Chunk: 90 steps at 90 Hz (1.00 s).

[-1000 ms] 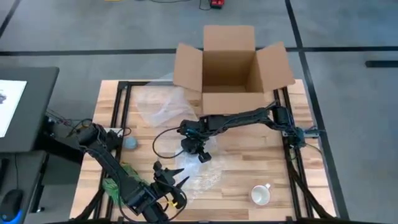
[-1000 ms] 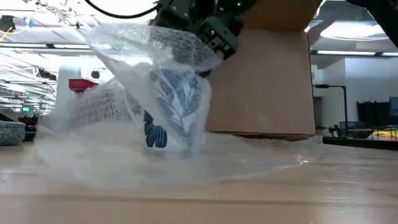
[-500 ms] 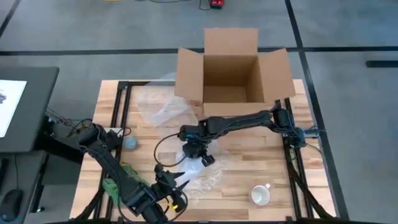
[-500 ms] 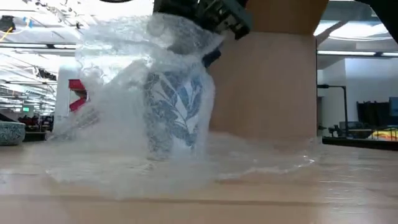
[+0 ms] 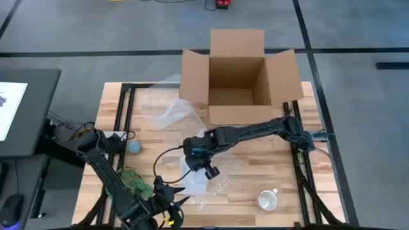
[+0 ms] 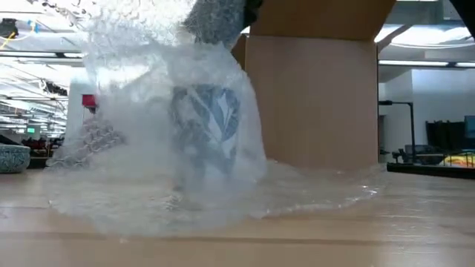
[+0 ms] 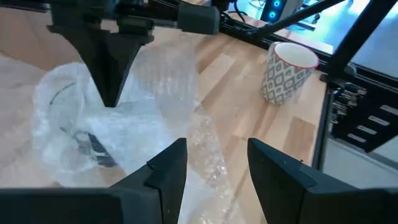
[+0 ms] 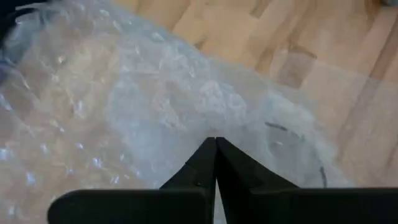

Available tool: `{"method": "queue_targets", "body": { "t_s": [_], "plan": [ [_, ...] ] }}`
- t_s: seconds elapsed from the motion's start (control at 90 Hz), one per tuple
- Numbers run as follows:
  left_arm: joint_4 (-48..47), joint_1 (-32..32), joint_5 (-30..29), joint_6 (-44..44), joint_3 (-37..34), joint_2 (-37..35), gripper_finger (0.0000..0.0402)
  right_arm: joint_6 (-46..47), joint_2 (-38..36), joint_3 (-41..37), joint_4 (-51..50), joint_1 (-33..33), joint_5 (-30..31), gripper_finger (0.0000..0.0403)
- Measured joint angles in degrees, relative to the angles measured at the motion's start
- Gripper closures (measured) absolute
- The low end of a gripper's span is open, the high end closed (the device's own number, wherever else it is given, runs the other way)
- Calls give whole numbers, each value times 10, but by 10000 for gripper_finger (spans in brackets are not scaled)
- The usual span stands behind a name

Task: Wrap mug
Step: Wrap the white blue mug with bubble wrap

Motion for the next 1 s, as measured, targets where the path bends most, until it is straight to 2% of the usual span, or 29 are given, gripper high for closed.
{"method": "queue_targets", "body": {
  "t_s": [0.211, 0.378, 0.656, 0.833, 1.0],
  "plan": [
    [-1, -2, 0, -10, 0, 0, 254, 38, 2, -57, 69, -31, 27, 403],
    [0, 0, 0, -11, 0, 0, 254, 67, 1, -103, 120, -58, 27, 403],
    [0, 3, -2, -15, 0, 0, 254, 62, 1, -140, 131, -66, 24, 403],
    [0, 10, -4, -29, 0, 0, 254, 23, 1, -138, 129, -56, 24, 403],
    [0, 10, -4, -31, 0, 0, 254, 12, 2, -93, 83, -54, 24, 403]
  ]
}}
